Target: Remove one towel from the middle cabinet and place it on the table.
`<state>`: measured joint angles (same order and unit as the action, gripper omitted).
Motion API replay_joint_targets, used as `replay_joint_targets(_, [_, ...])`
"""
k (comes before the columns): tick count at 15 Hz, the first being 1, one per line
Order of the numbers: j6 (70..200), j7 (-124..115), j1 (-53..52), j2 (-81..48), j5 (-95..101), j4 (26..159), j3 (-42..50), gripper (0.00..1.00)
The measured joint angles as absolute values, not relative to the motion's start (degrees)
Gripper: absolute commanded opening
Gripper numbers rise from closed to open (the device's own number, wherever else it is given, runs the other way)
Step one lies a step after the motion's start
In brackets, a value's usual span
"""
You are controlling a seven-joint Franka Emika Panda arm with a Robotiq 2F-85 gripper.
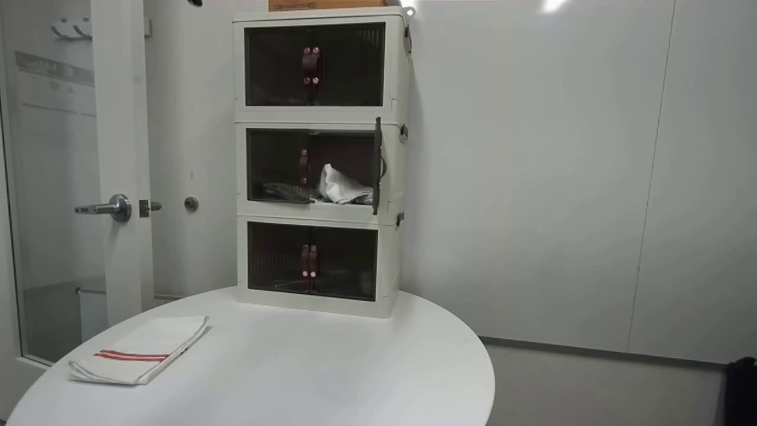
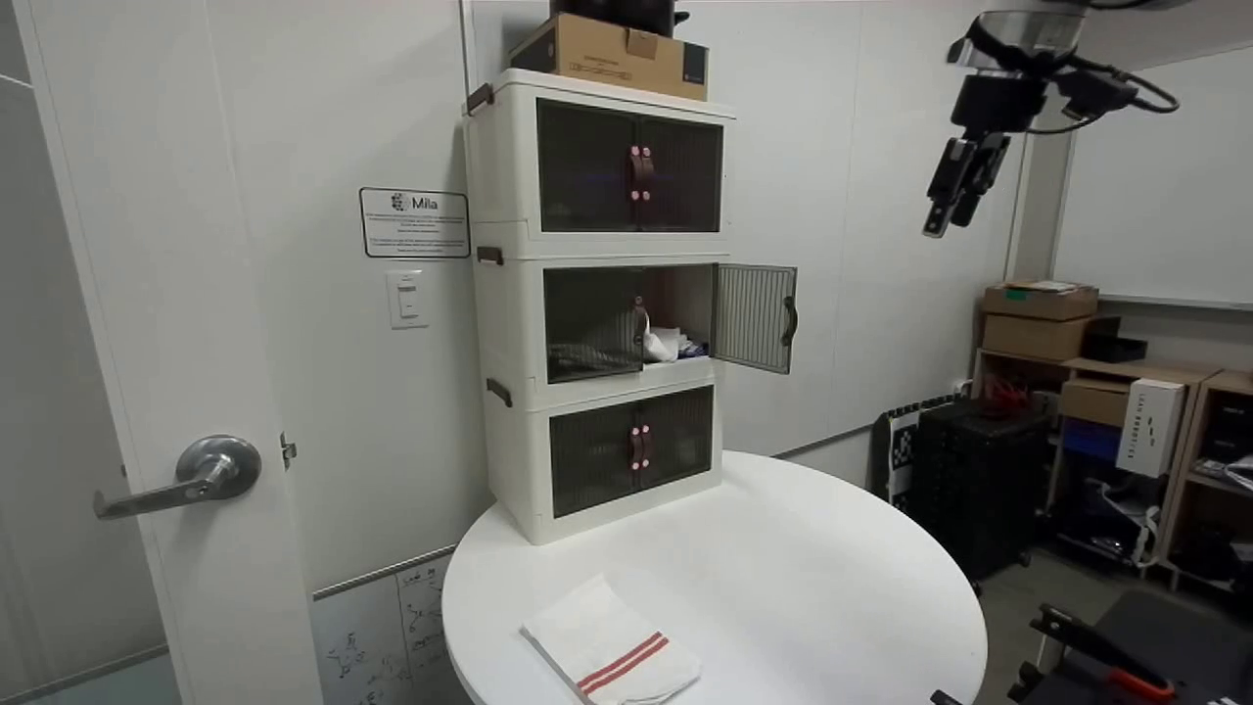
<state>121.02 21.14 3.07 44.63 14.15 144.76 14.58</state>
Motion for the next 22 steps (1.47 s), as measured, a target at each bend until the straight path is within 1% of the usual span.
replay_joint_targets(5, [132.96, 21.97, -2.93, 33.4, 8.27, 144.13, 14.42, 1.0])
replay_joint_targets(8, [137.51, 22.02, -5.08, 25.68, 4.71, 140.91, 13.49, 1.0])
replay_joint_targets(15, [144.17, 18.65, -3.93, 8.93, 4.08, 129.41, 7.5, 1.0])
replay_joint_targets(22, [153.32, 18.09, -2.58, -3.75, 4.38, 121.76, 3.91, 1.0])
